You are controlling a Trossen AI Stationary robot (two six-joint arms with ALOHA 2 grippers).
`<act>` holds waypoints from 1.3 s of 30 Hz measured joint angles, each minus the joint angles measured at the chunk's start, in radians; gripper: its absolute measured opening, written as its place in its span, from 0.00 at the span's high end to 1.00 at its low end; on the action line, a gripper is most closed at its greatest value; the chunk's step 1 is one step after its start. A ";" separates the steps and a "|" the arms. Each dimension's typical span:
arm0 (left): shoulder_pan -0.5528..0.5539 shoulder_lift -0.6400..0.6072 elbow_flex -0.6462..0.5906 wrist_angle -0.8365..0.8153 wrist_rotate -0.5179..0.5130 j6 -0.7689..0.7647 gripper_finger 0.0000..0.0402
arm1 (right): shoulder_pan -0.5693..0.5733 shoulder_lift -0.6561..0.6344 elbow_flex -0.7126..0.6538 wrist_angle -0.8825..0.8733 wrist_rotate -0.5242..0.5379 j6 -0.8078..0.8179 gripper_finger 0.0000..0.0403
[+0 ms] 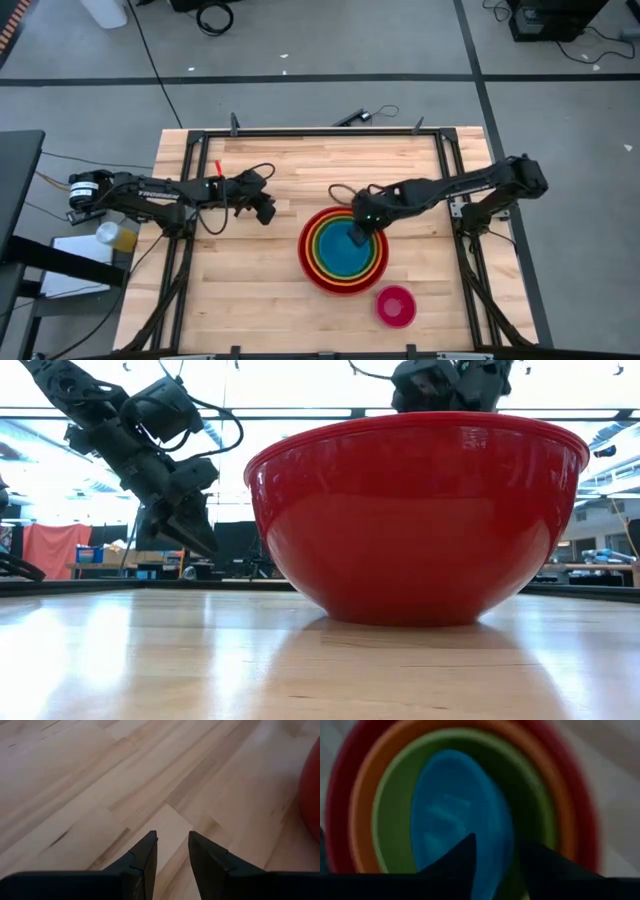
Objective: Nest bowls inside each other
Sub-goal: Stack the blue bowl on top of the green bowl, then stack the pink bowl on top of the blue bowl
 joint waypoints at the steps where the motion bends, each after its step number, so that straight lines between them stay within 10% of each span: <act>1: 0.000 0.000 0.000 -0.001 0.000 0.000 0.71 | -0.002 -0.016 0.010 -0.028 0.015 0.032 0.61; 12: 0.000 0.000 0.000 -0.006 0.003 0.024 0.71 | 0.184 -0.220 0.047 -0.534 -0.026 0.293 0.55; 26: 0.000 0.000 0.000 -0.003 -0.021 0.020 0.71 | 0.519 -0.161 -0.315 0.154 -0.042 0.589 0.59; 39: 0.000 0.000 0.000 -0.003 -0.022 0.067 0.71 | 0.613 0.025 -0.320 0.161 -0.074 0.568 0.69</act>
